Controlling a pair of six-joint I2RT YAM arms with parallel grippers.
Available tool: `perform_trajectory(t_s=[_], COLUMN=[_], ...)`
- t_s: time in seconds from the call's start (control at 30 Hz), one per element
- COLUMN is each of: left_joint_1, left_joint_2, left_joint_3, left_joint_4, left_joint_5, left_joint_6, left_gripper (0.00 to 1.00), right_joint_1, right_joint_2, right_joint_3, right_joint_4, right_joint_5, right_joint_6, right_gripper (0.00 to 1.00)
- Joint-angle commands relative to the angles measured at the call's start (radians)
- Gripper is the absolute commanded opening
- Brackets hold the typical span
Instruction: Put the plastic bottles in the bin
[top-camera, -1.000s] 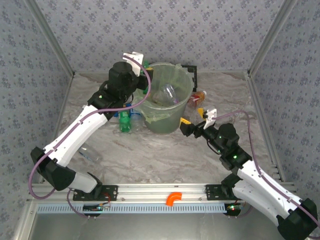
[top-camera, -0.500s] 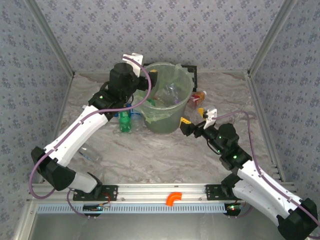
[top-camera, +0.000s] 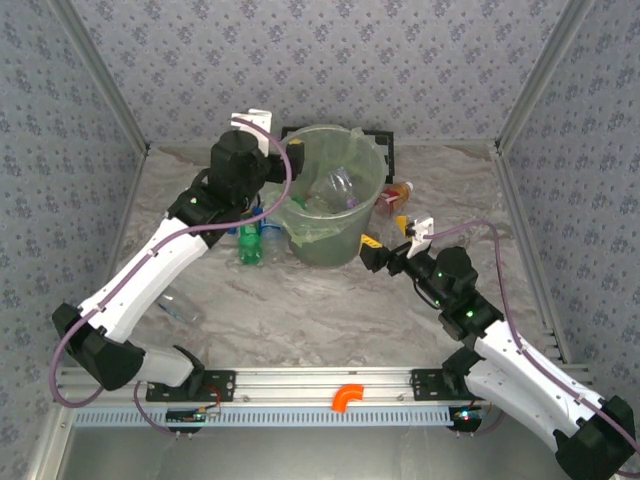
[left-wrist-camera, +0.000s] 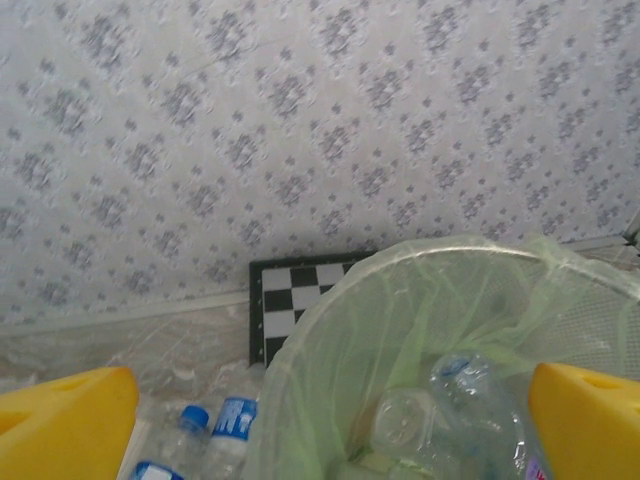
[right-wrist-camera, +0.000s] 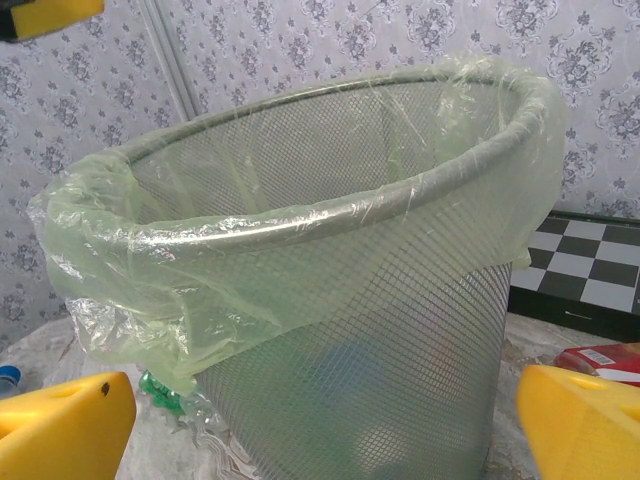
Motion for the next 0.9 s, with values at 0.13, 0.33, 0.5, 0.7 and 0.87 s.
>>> perform_trajectory(t_s=[0.13, 0.33, 0.5, 0.7, 0.87], left_joint_1=[0.131, 0.216, 0.297, 0.423, 0.518], left_joint_2=[-0.185, -0.305, -0.378, -0.465, -0.475], left_joint_3=[-0.18, -0.303, -0.401, -0.534, -0.62], left_joint_4=[-0.137, -0.299, -0.47, -0.557, -0.619], left_joint_5=[-0.035, -0.077, -0.09, 0.009, 0.094], left_joint_6=[-0.288, -0.463, -0.655, -0.797, -0.84], left_gripper=[1.0, 0.99, 0.95, 0.89, 0.86], right_joint_1=[0.03, 0.077, 0.104, 0.123, 0.132], right_joint_2=[0.017, 0.039, 0.046, 0.047, 0.046], right_joint_3=[0.018, 0.029, 0.034, 0.037, 0.043], right_joint_4=[0.012, 0.007, 0.005, 0.002, -0.007], right_joint_5=[0.011, 0.033, 0.056, 0.061, 0.066], right_joint_6=[-0.028, -0.062, -0.084, -0.092, -0.097], right_gripper=[1.0, 1.0, 1.0, 1.0, 1.0])
